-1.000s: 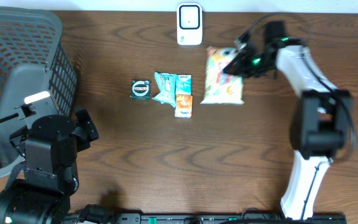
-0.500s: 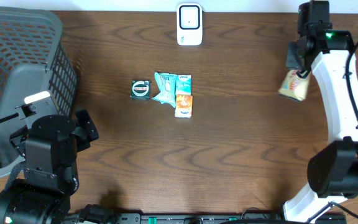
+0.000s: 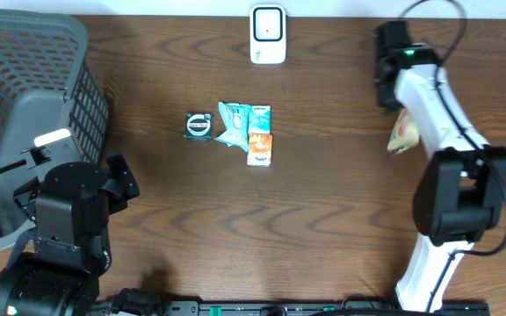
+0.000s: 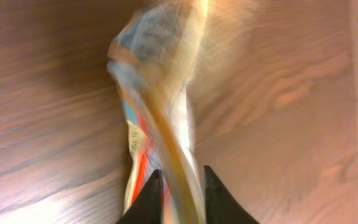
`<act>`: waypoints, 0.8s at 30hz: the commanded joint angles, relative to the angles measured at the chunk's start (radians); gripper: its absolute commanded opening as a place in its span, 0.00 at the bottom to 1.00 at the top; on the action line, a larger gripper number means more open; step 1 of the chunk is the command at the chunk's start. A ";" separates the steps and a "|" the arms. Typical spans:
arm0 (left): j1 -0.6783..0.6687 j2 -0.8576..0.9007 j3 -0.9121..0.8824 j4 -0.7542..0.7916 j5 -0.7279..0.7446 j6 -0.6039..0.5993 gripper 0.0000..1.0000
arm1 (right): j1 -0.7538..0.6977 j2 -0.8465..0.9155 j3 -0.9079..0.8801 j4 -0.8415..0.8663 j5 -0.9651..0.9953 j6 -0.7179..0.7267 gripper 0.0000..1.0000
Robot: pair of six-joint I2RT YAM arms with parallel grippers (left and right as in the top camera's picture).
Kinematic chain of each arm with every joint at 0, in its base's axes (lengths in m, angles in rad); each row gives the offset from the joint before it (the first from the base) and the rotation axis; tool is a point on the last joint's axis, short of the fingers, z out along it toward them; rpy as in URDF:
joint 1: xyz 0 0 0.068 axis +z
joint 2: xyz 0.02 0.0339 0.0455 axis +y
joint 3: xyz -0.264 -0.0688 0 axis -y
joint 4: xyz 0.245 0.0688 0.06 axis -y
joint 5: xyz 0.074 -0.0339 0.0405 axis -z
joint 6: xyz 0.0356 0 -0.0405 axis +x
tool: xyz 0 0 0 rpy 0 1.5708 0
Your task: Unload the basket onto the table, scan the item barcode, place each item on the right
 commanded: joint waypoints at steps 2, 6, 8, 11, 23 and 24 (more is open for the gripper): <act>0.002 0.000 0.010 -0.003 -0.009 -0.002 0.98 | 0.095 0.021 0.002 0.012 -0.019 0.009 0.48; 0.002 0.000 0.010 -0.003 -0.009 -0.002 0.98 | 0.187 0.018 0.005 0.045 -0.109 0.009 0.48; 0.002 0.000 0.010 -0.003 -0.009 -0.002 0.98 | 0.230 0.018 0.016 0.058 -0.146 0.000 0.49; 0.002 0.000 0.010 -0.002 -0.009 -0.002 0.98 | 0.276 0.018 0.048 0.060 -0.172 -0.035 0.60; 0.002 0.000 0.010 -0.003 -0.009 -0.002 0.98 | 0.181 0.017 0.306 -0.131 -0.260 -0.074 0.90; 0.002 0.000 0.010 -0.002 -0.009 -0.002 0.98 | 0.147 0.017 0.315 -0.141 -0.296 -0.075 0.92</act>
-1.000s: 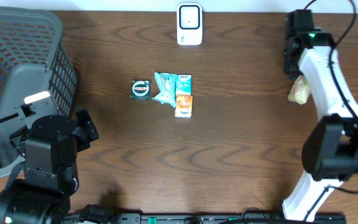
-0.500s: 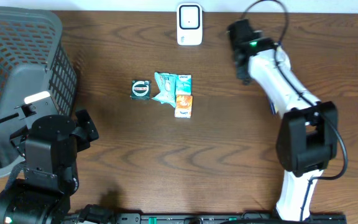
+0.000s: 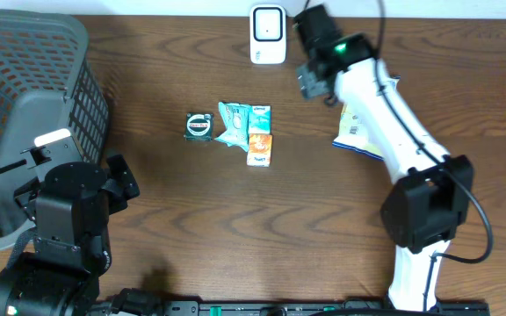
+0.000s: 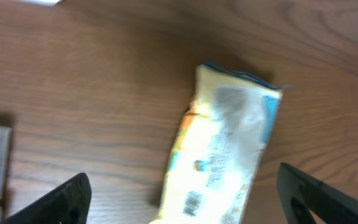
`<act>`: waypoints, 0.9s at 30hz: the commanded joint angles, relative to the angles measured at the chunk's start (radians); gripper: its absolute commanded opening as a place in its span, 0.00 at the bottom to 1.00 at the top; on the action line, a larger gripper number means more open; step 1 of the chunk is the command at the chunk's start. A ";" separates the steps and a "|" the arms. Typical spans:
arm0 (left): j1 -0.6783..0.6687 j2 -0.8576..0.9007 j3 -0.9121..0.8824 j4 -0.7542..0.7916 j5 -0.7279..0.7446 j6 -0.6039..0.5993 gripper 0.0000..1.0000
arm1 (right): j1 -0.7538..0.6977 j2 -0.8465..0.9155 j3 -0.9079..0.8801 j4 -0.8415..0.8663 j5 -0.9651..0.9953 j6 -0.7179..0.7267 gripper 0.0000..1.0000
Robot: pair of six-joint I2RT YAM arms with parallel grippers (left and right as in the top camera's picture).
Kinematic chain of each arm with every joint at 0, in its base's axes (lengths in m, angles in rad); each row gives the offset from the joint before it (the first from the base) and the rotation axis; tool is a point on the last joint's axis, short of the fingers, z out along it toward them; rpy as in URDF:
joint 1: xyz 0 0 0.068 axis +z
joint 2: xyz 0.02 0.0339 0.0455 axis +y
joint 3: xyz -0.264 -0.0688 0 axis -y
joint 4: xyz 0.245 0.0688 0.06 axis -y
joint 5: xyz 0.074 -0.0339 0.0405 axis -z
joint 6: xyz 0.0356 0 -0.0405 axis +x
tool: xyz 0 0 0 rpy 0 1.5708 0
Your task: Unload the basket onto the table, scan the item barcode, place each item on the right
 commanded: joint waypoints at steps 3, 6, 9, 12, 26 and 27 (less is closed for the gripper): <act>0.002 0.000 0.010 -0.002 -0.008 -0.002 0.98 | -0.217 0.003 0.039 -0.037 -0.254 -0.056 0.99; 0.002 0.000 0.010 -0.003 -0.009 -0.002 0.98 | -0.366 0.006 0.008 -0.040 -0.513 -0.138 0.99; 0.002 0.000 0.010 -0.003 -0.009 -0.002 0.98 | -0.490 0.024 -0.032 -0.040 -0.761 -0.241 0.99; 0.002 0.000 0.010 -0.002 -0.008 -0.002 0.97 | -0.590 0.051 -0.081 -0.037 -0.915 -0.297 0.99; 0.002 0.000 0.010 -0.003 -0.008 -0.002 0.98 | -0.705 0.122 -0.408 0.252 -1.144 -0.296 0.99; 0.002 0.000 0.010 -0.002 -0.009 -0.002 0.98 | -0.703 0.122 -0.426 0.273 -1.165 -0.295 0.99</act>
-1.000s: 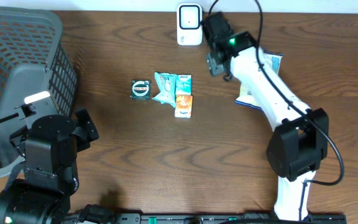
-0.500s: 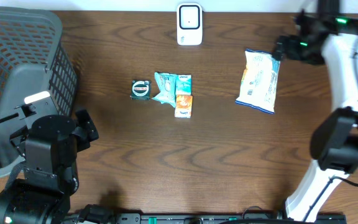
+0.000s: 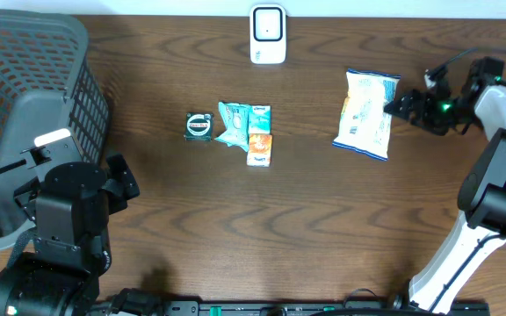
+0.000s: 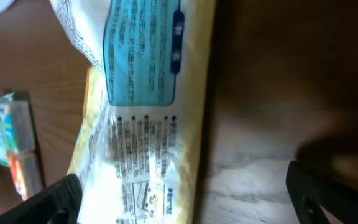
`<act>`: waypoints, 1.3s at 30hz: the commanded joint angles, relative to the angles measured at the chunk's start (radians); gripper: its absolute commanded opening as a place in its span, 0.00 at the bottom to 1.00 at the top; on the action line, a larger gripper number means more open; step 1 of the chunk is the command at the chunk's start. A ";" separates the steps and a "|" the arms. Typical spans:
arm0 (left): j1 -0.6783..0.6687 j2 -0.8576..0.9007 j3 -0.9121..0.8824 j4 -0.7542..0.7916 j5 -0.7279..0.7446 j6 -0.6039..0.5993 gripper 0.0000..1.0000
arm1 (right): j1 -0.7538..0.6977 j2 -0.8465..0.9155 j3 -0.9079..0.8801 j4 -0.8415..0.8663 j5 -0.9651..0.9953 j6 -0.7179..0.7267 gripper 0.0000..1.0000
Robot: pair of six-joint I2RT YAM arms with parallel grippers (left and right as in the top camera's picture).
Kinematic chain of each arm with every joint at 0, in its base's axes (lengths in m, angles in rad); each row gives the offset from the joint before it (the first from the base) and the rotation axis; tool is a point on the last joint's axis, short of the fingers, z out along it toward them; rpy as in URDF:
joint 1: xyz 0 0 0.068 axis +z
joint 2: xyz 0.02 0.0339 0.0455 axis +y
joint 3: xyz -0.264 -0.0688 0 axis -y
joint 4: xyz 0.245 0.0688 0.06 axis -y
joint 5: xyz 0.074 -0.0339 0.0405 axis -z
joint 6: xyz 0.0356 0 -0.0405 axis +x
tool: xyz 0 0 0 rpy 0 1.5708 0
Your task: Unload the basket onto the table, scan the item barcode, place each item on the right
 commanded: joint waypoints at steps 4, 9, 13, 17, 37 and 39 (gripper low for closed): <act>0.002 0.000 0.010 -0.003 -0.009 -0.002 0.98 | 0.024 0.005 -0.088 0.100 -0.130 -0.009 0.98; 0.002 0.000 0.010 -0.003 -0.009 -0.002 0.98 | 0.059 0.005 -0.158 0.193 -0.129 0.027 0.87; 0.002 0.000 0.010 -0.003 -0.009 -0.002 0.98 | 0.093 0.005 -0.203 0.272 -0.096 0.071 0.59; 0.002 0.000 0.010 -0.003 -0.009 -0.002 0.97 | 0.121 0.005 -0.209 0.285 -0.060 0.115 0.01; 0.002 0.000 0.010 -0.003 -0.009 -0.002 0.98 | 0.186 -0.273 -0.165 0.365 -0.325 0.158 0.01; 0.002 0.000 0.010 -0.002 -0.009 -0.002 0.98 | 0.211 -0.331 -0.165 0.393 -0.333 0.158 0.01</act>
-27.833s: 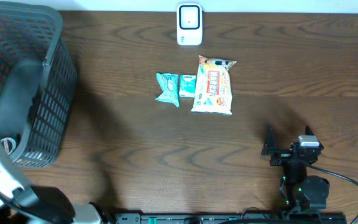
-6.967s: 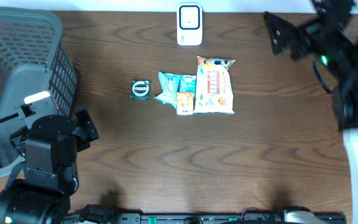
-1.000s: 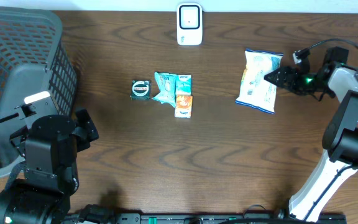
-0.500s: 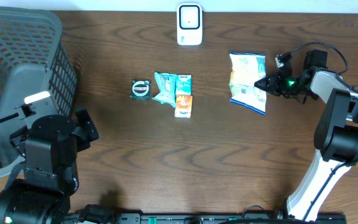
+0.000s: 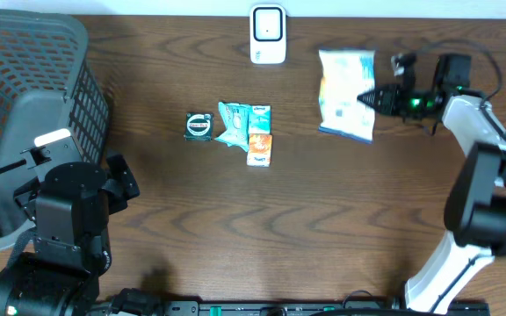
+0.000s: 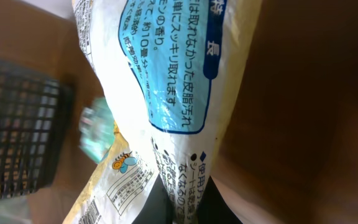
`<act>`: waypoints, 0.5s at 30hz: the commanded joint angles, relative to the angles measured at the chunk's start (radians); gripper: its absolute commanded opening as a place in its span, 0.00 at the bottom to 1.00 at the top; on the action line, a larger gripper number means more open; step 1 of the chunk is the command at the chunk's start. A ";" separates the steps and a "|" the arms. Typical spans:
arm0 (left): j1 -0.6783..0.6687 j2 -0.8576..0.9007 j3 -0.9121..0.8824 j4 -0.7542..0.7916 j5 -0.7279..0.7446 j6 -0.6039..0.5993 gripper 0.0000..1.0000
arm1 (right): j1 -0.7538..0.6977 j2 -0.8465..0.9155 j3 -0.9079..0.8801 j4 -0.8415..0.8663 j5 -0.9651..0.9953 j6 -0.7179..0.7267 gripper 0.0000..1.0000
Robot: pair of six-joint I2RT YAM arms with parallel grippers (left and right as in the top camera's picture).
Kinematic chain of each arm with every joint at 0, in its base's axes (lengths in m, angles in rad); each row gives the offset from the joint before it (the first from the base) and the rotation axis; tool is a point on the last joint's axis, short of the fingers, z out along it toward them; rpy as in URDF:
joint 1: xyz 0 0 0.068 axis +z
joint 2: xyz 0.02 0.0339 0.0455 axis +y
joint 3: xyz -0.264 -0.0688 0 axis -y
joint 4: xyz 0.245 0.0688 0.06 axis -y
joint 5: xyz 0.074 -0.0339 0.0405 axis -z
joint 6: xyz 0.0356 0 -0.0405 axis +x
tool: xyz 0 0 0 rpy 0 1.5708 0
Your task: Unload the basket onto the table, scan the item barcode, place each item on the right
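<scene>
A white and yellow snack bag with a blue label [image 5: 345,94] is right of the white scanner [image 5: 268,33] at the table's back edge. My right gripper [image 5: 379,98] is shut on the bag's right edge. In the right wrist view the bag [image 6: 166,93] fills the frame, pinched between the dark fingertips [image 6: 166,202] of the gripper [image 6: 188,202]. A barcode [image 6: 84,216] shows at its lower left corner. My left arm [image 5: 73,219] rests at the front left; its jaws cannot be made out.
A grey mesh basket [image 5: 25,88] stands at the far left. A small round black tin [image 5: 199,125], a teal packet [image 5: 233,123] and an orange and blue box [image 5: 260,139] lie together mid-table, left of the bag.
The right gripper was open just right of the bag lying on the table. Now it is shut on the bag's right edge, and bag and gripper are further left and back, nearer the scanner.
First the right gripper held the bag at the right side of the table. Then it was open near the scanner with the bag lying flat on the table. Then it was open beside the bag's right edge. Now it grips that edge.
</scene>
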 commanded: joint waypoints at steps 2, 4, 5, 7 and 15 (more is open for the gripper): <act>0.002 0.000 0.010 -0.002 -0.009 -0.002 0.98 | 0.064 -0.156 0.024 0.059 -0.090 0.011 0.01; 0.002 0.000 0.010 -0.002 -0.009 -0.002 0.98 | 0.093 -0.194 0.024 0.109 -0.093 0.043 0.01; 0.002 0.000 0.010 -0.002 -0.009 -0.002 0.98 | 0.107 -0.208 0.024 0.133 -0.093 0.069 0.01; 0.002 0.000 0.010 -0.002 -0.009 -0.002 0.98 | 0.132 -0.229 0.024 0.181 -0.094 0.124 0.01; 0.002 0.000 0.010 -0.002 -0.009 -0.002 0.98 | 0.254 -0.239 0.024 0.449 -0.100 0.198 0.01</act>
